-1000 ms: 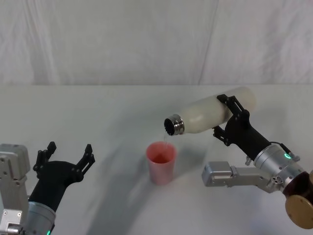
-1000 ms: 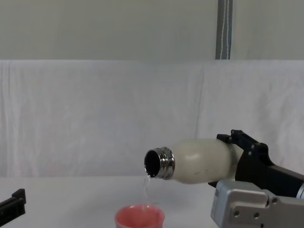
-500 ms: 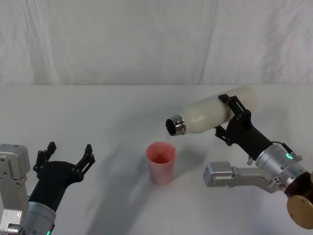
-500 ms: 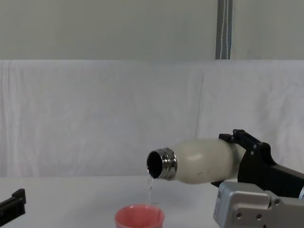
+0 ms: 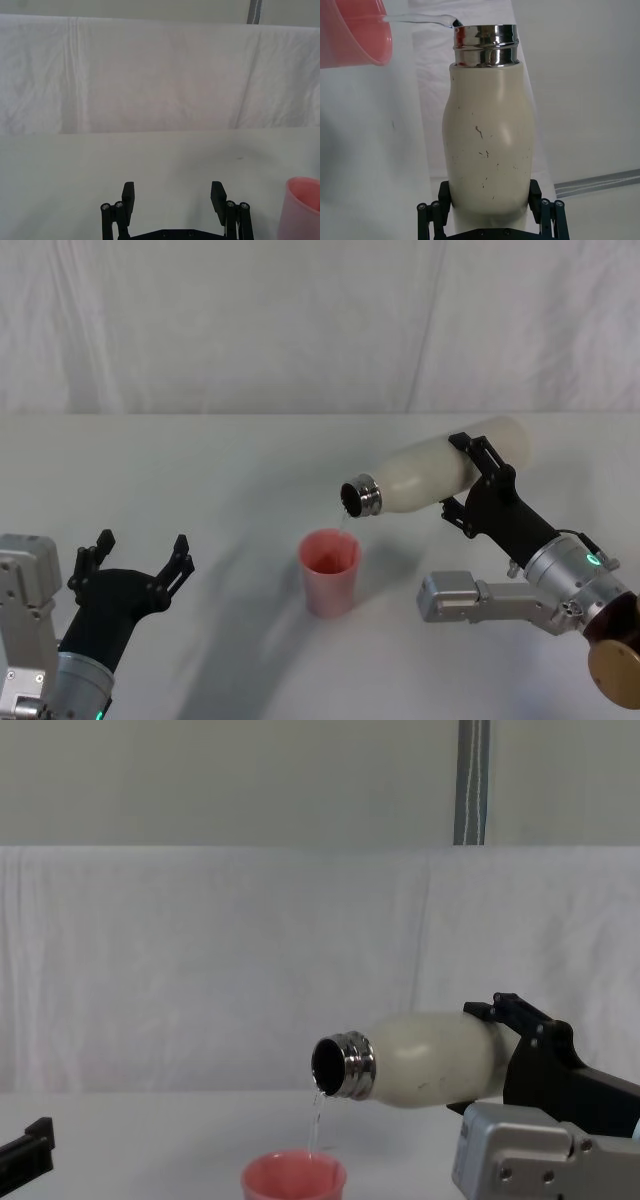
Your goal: Grasp the thermos with one hand and pour water into the cup lid.
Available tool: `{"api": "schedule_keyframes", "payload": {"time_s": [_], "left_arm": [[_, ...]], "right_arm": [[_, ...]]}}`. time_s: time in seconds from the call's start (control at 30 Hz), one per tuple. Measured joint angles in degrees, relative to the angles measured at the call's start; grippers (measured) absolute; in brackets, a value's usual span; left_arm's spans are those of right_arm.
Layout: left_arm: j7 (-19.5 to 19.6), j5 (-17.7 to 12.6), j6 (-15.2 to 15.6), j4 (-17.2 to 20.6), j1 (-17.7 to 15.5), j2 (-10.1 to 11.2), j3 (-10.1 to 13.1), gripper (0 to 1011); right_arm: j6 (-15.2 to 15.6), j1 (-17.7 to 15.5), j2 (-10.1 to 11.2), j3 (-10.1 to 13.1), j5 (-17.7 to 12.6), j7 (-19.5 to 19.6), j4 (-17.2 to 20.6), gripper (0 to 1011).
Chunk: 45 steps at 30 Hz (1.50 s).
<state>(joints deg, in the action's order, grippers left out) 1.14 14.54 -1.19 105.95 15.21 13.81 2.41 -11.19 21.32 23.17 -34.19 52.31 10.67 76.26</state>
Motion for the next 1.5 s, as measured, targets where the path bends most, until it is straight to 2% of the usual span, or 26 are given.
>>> {"api": "schedule_keyframes", "payload": {"time_s": [1.5], "left_arm": [[0.0,0.0,0.0,0.0,0.0,0.0,0.0,1001]], "right_arm": [[0.0,0.7,0.1,-0.4,0.4,0.0,-0.6,953]]}}
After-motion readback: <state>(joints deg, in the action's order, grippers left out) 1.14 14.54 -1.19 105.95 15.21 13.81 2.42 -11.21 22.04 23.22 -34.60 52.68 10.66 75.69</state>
